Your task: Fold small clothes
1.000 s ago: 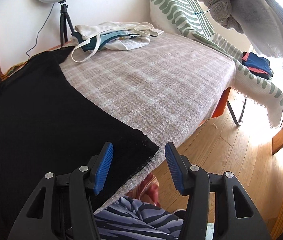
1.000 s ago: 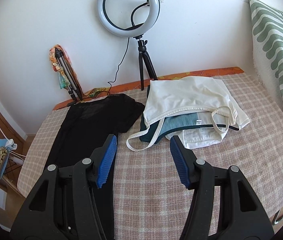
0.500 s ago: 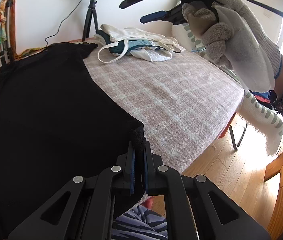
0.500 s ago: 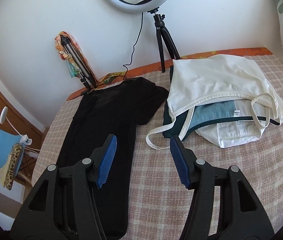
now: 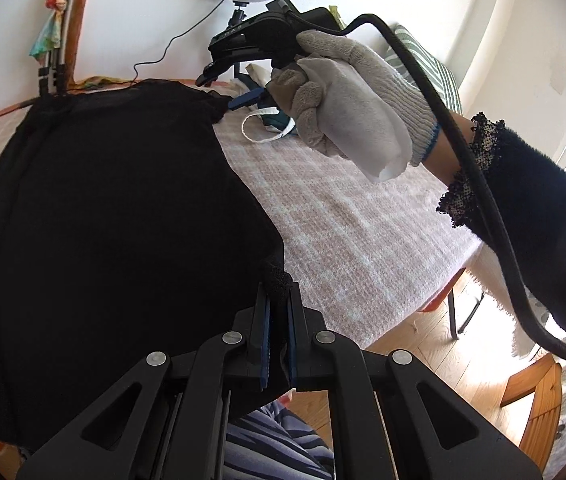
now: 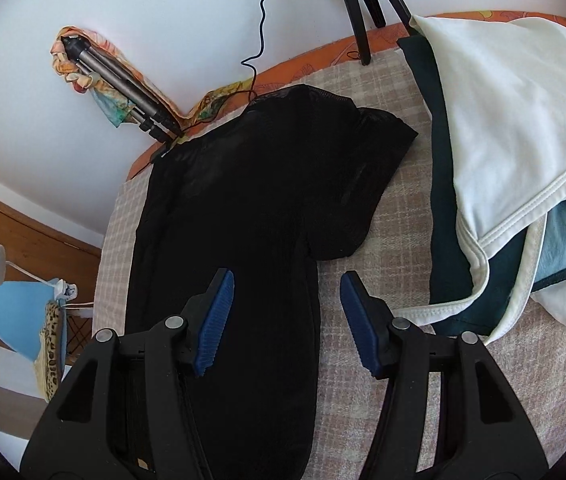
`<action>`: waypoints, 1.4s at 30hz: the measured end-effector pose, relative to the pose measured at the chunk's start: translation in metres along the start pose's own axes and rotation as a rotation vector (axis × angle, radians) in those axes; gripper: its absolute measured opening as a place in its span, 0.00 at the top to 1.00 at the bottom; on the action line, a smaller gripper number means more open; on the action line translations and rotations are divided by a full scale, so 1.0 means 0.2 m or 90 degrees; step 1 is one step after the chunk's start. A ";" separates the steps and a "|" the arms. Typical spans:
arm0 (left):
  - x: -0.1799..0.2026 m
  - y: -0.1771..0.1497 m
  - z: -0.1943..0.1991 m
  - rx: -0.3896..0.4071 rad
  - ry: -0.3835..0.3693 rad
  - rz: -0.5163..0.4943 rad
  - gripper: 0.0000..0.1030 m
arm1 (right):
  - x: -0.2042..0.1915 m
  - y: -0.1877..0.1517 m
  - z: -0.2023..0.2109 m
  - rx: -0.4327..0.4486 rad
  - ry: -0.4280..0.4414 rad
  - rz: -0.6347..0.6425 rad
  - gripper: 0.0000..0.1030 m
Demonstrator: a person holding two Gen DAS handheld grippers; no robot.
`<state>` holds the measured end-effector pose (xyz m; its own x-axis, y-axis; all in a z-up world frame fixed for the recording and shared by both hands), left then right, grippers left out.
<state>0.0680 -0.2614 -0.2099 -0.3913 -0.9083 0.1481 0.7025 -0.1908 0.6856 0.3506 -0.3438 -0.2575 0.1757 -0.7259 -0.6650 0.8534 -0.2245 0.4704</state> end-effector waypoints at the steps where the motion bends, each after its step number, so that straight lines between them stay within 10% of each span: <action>1: 0.00 0.00 0.01 0.001 -0.002 0.001 0.95 | 0.00 0.01 -0.04 -0.007 -0.006 -0.004 0.43; 9: -0.09 0.00 0.02 0.004 -0.009 0.024 0.95 | 0.13 0.13 -0.19 0.011 -0.110 -0.044 0.48; 12: -0.11 -0.01 0.01 0.000 -0.010 0.035 0.95 | 0.15 0.16 -0.21 0.007 -0.138 -0.038 0.92; 30: -0.39 -0.09 0.14 0.013 -0.004 0.129 0.95 | -0.54 0.22 -0.48 -0.032 -0.291 0.273 0.94; 42: -0.57 -0.21 0.08 -0.040 0.004 0.181 0.95 | -0.61 0.06 -0.89 -0.119 -0.306 0.341 0.94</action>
<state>0.0739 -0.1441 -0.2440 -0.1696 -0.9307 0.3241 0.8190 0.0498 0.5716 0.4265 -0.1410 -0.2740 0.3935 -0.9190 -0.0249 0.7882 0.3233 0.5236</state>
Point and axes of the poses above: each gripper's, at about its wrist camera, not at the fingertips, and z roughly against the way its jaws point, x to its right, y to its top, the point moved 10 cm from there along -z, roughly the way its jaws point, and after that the axes turned 14 degrees about y, right-handed, at the moved point
